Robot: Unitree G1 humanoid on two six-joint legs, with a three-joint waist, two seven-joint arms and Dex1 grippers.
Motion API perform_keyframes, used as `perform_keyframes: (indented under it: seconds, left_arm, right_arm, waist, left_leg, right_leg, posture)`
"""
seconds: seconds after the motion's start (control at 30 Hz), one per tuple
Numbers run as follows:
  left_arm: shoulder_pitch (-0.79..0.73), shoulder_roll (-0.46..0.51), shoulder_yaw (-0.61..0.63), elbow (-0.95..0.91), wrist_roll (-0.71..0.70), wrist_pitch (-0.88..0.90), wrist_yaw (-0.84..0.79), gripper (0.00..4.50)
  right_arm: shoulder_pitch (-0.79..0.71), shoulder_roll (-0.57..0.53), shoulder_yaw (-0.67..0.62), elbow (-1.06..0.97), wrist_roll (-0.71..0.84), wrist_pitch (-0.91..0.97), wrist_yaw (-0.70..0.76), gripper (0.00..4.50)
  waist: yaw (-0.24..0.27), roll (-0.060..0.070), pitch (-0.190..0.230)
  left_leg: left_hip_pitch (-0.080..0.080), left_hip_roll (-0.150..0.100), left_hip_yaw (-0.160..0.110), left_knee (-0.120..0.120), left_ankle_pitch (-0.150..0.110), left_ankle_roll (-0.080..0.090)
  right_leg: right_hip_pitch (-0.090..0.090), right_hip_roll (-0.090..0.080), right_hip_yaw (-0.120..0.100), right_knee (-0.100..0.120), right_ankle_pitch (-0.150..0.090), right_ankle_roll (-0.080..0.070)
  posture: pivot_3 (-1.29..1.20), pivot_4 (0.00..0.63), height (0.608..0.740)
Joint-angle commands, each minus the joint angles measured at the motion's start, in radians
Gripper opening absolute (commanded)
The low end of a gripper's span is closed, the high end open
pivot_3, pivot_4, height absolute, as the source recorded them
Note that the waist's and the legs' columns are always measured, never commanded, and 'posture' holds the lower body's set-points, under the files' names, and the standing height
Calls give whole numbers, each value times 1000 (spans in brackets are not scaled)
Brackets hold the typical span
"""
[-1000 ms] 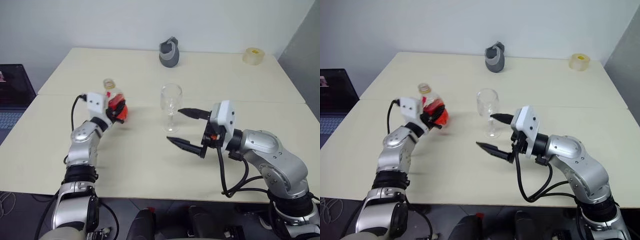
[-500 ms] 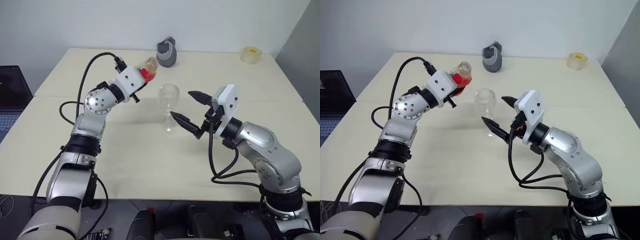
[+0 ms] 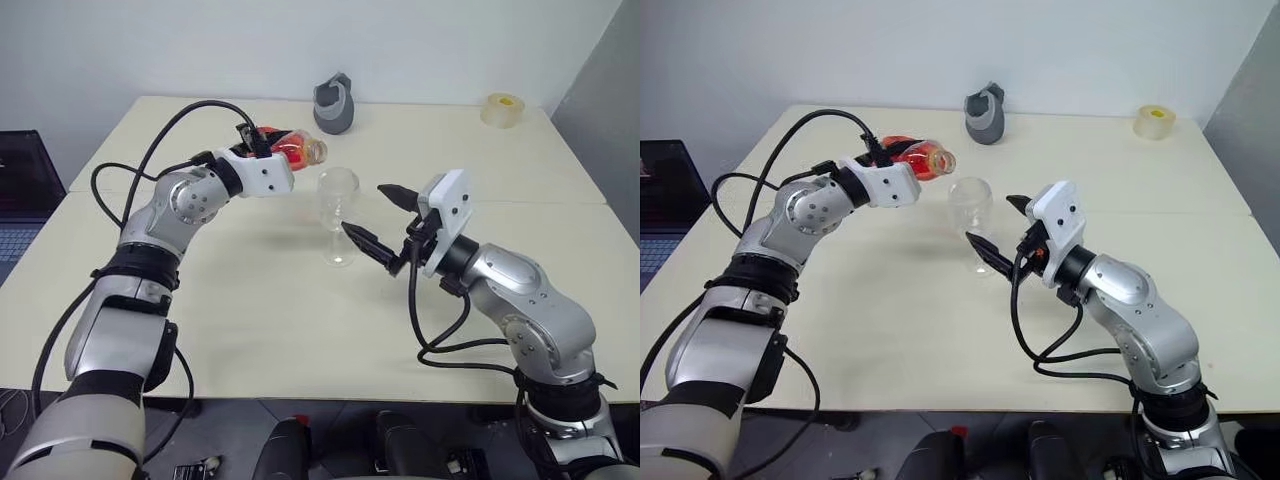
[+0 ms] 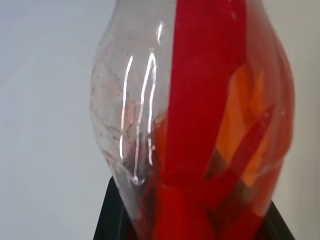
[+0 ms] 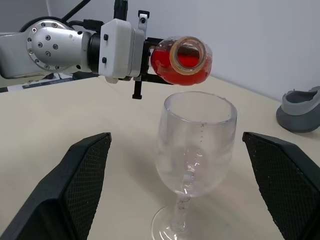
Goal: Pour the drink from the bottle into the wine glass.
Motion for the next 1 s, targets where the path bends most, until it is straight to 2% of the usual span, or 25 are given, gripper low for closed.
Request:
perform_keyframes:
  seconds: [0.03, 0.57, 1.0]
  left_arm:
    - [-60, 29, -13, 5, 52, -48, 85, 921]
    - [-137, 51, -88, 61, 192, -87, 266, 903]
    - [-163, 48, -111, 71, 236, -89, 306, 902]
  right_arm:
    - [-20, 7, -1, -20, -2, -5, 1, 4500]
    - [-11, 19, 3, -28, -4, 3, -10, 4500]
    - [14, 37, 3, -51, 5, 22, -26, 4500]
  waist:
    - [0, 0, 0]
    - [0, 0, 0]
    - [0, 0, 0]
  left_leg:
    - [0, 0, 0, 0, 0, 0]
    - [0, 0, 1, 0, 0, 0]
    - [0, 0, 2, 0, 0, 0]
  right_leg:
    - [0, 0, 0, 0, 0, 0]
    - [0, 0, -1, 0, 0, 0]
    - [0, 0, -1, 1, 0, 0]
  posture:
    - [0, 150, 740]
    - [0, 150, 740]
    - [0, 150, 740]
